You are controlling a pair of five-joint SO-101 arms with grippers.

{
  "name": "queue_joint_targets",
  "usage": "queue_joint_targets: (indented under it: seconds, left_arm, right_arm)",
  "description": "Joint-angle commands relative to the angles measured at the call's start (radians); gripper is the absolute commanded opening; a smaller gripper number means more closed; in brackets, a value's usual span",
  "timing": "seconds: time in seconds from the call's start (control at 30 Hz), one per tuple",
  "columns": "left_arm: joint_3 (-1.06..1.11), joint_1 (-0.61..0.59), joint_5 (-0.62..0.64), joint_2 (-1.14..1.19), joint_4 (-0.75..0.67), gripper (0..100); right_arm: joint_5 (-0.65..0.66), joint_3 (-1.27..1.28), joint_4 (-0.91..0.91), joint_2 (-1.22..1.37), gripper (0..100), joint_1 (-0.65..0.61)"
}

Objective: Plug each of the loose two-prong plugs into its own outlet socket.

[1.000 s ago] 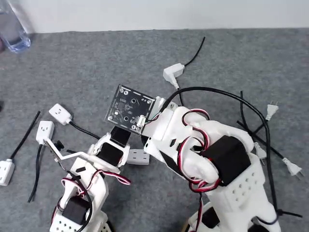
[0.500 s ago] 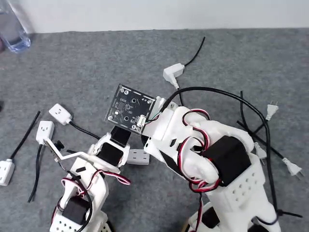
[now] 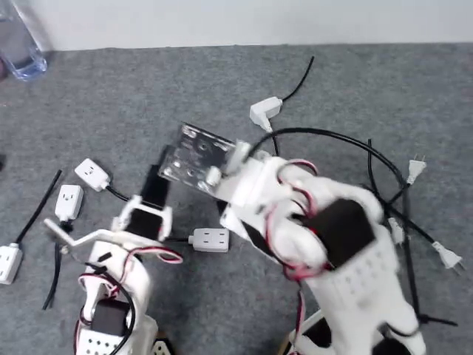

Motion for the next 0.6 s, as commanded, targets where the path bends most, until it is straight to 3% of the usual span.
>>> queue_joint_targets:
  seconds: [0.0, 0.13, 0.37, 0.57]
  left_arm:
    - [0.007, -0.169, -0.063, -0.003, 0.005, 26]
    - [0.007, -0.319, -0.163, -0.009, 0.209, 26]
    - [0.007, -0.434, -0.427, -0.009, 0.523, 26]
    - [0.007, -0.572, -0.713, -0.006, 0.555, 26]
  right_arm:
    - [0.015, -0.051, 0.01, 0.084, 0.8, 0.042]
    - [0.072, -0.052, 0.021, 0.179, 0.8, 0.067]
    - [0.176, -0.052, 0.097, 0.321, 0.8, 0.111]
    - [0.338, -0.051, 0.119, 0.466, 0.8, 0.104]
